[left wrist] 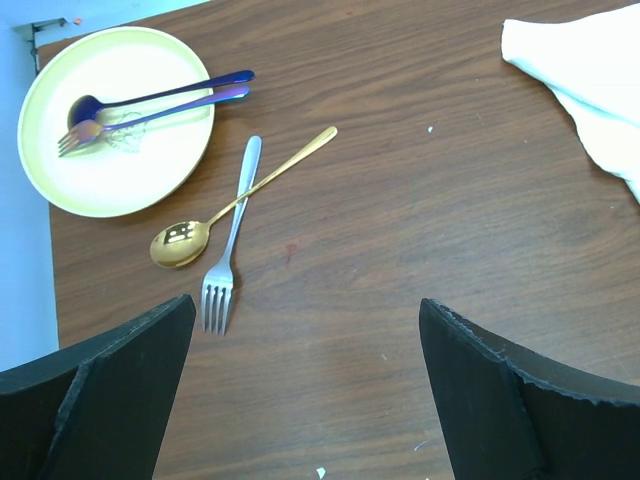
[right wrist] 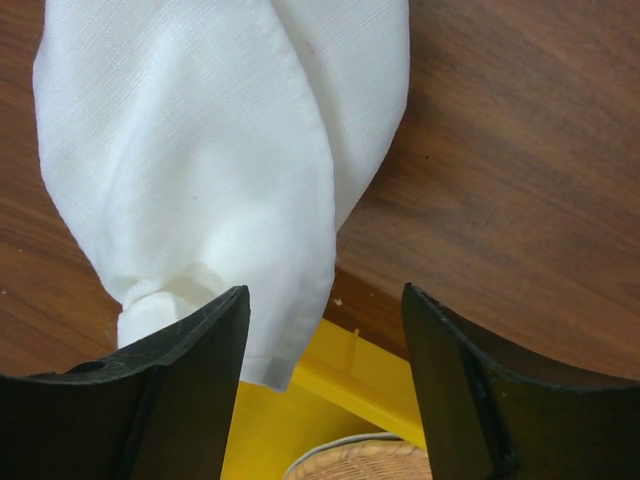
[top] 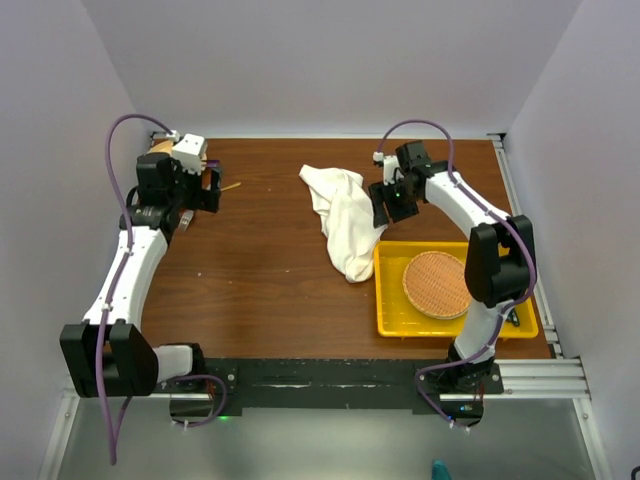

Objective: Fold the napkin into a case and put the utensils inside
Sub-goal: Pick up the crumpled napkin from the center of the board.

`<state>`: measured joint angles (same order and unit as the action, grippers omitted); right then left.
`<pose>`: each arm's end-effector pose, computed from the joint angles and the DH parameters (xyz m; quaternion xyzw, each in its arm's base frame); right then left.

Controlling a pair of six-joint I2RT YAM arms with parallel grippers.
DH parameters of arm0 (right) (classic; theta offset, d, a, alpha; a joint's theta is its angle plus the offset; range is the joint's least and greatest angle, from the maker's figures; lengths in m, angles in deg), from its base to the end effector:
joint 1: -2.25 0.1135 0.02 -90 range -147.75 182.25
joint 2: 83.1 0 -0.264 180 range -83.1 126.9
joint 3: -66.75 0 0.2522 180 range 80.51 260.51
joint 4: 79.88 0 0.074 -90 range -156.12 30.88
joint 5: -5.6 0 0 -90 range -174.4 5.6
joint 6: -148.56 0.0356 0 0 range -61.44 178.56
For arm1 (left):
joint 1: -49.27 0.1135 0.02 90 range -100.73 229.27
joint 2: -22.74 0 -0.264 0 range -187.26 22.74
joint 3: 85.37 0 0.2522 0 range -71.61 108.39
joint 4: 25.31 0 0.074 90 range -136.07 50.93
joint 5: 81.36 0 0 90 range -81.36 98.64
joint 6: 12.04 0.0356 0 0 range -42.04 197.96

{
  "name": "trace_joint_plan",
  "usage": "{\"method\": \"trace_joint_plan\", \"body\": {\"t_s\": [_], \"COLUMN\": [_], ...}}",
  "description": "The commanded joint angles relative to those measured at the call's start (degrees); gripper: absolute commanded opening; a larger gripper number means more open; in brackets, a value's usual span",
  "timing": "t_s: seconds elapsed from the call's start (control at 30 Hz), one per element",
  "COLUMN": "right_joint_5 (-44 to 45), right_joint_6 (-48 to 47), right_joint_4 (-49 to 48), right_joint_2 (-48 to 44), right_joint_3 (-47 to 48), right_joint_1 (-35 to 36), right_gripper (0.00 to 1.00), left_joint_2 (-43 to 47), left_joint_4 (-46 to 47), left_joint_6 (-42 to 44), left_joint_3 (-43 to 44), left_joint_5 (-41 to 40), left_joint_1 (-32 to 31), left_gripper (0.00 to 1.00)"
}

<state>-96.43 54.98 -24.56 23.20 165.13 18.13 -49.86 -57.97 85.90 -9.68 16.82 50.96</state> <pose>0.3759 0.1146 0.2350 -0.1874 0.9495 0.1260 0.2179 0.2879 0.0034 0.3251 0.0828 0.8587 -0.0193 0.5054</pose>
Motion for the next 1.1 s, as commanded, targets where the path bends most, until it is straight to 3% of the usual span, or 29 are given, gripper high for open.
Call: {"method": "trace_joint_plan", "body": {"t_s": [0.0, 0.1, 0.13, 0.2, 0.23, 0.37, 0.47, 0.7, 0.83, 1.0, 1.07], "right_joint_5": [-5.80, -8.00, -8.88, -10.72, -11.25, -13.54, -15.04, -17.76, -18.03, -11.72, -7.40], "right_joint_6": [3.04, 3.14, 3.13, 2.61, 2.61, 1.12, -4.58, -22.33, -35.50, -40.28, -38.89], "right_joint_4": [3.17, 4.05, 4.05, 3.79, 3.27, 1.77, 4.40, 15.20, 19.60, 20.49, 18.48], "right_joint_2": [-0.83, -1.09, -1.10, -0.48, -0.22, 2.85, 6.28, 7.26, -2.65, -18.13, -23.91], "right_joint_3": [-0.15, -1.30, -1.47, -0.51, 1.75, 10.11, 18.63, 28.14, 19.13, 6.90, 0.74], "right_joint_1": [-0.41, -0.59, -0.59, -0.50, -0.50, 0.99, 6.25, 25.04, 31.31, 31.23, 30.53], "right_gripper": [0.60, 0.49, 0.26, 0.05, 0.00, 0.00, 0.00, 0.00, 0.00, 0.00, 0.00], "left_joint_2": [2.72, 2.55, 2.55, 2.55, 2.55, 2.29, 0.27, -3.34, -3.86, -4.39, -4.57], "left_joint_4": [2.55, 2.46, 2.46, 2.37, 2.20, 1.93, -0.52, -3.08, -3.52, -3.96, -2.64], "left_joint_6": [-0.04, 0.23, 0.14, 0.23, 0.23, -0.56, -0.91, -3.02, -2.76, 5.12, 7.42], "left_joint_3": [-1.02, -0.94, -0.85, -0.67, -0.58, -0.23, 1.69, 4.42, 4.25, 2.94, 1.35], "left_joint_5": [-1.33, -2.29, -2.30, -2.12, -2.03, -3.08, -1.60, 2.79, 8.32, 29.19, 31.45], "left_joint_1": [-0.20, -0.20, -0.29, -0.20, -0.20, -0.11, 0.68, 3.13, 5.42, 5.16, 2.89], "left_gripper": [1.00, 1.00, 1.00, 1.00, 1.00, 1.00, 1.00, 1.00, 1.00, 0.98, 0.94]}}
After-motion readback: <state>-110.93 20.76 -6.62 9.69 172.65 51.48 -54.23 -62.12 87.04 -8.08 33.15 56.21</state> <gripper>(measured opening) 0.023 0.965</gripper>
